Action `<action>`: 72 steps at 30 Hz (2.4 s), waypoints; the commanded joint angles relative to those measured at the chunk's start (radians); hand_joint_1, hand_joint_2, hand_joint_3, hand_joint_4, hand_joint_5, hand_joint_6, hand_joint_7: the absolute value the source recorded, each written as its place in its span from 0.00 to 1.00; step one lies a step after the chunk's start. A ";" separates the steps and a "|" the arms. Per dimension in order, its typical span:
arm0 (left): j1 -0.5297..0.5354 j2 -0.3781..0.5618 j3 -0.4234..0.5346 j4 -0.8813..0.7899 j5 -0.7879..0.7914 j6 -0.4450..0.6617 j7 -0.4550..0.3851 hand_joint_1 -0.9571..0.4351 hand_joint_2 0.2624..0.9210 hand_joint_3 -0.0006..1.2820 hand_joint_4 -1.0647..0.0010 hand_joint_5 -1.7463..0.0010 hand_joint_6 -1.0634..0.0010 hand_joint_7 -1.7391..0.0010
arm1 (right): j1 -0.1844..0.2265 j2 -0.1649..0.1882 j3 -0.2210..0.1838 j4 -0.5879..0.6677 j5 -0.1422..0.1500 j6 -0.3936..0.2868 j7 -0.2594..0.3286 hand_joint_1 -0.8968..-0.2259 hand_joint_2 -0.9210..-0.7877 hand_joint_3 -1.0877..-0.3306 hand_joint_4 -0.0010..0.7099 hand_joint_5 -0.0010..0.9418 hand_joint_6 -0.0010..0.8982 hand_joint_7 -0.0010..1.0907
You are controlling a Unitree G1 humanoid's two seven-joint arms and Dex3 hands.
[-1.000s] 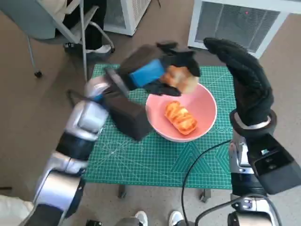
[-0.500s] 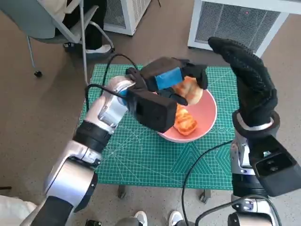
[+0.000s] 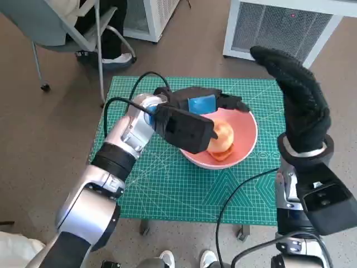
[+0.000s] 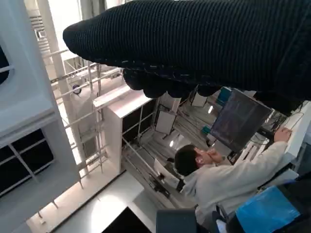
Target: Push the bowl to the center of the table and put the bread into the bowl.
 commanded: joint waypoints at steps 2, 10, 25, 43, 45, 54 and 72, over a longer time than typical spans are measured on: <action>0.010 0.005 0.060 0.013 -0.067 -0.038 0.020 0.44 1.00 0.09 1.00 1.00 0.80 0.97 | 0.022 -0.010 -0.009 -0.005 -0.031 0.013 -0.024 0.42 0.00 0.49 0.41 0.00 0.03 0.59; 0.037 0.004 0.179 0.033 -0.196 -0.116 0.050 0.40 1.00 0.12 0.91 0.98 0.77 0.97 | 0.014 -0.011 -0.011 -0.002 -0.050 0.019 -0.047 0.41 0.00 0.49 0.40 0.00 0.03 0.59; 0.164 -0.085 0.409 -0.169 -0.507 -0.109 0.109 0.41 1.00 0.26 0.71 0.92 0.88 0.65 | -0.012 -0.018 -0.022 -0.042 -0.092 0.096 -0.119 0.41 0.00 0.48 0.41 0.00 0.03 0.59; 0.257 -0.181 0.482 -0.363 -0.630 -0.179 0.178 0.35 1.00 0.36 0.98 0.65 1.00 0.50 | -0.063 -0.024 -0.019 -0.052 -0.078 0.189 -0.137 0.40 0.00 0.47 0.43 0.01 0.04 0.61; 0.267 -0.185 0.482 -0.382 -0.637 -0.176 0.179 0.34 1.00 0.37 0.99 0.64 1.00 0.51 | -0.065 -0.026 -0.018 -0.052 -0.074 0.196 -0.133 0.40 0.00 0.48 0.43 0.01 0.04 0.61; 0.297 -0.193 0.476 -0.439 -0.662 -0.147 0.172 0.32 1.00 0.38 1.00 0.64 1.00 0.54 | -0.069 -0.032 -0.016 -0.049 -0.061 0.216 -0.122 0.42 0.00 0.48 0.43 0.01 0.04 0.61; 0.348 -0.178 0.466 -0.517 -0.661 -0.099 0.164 0.33 1.00 0.39 1.00 0.66 1.00 0.53 | -0.081 -0.035 -0.016 -0.018 -0.068 0.228 -0.130 0.43 0.00 0.48 0.42 0.01 0.04 0.61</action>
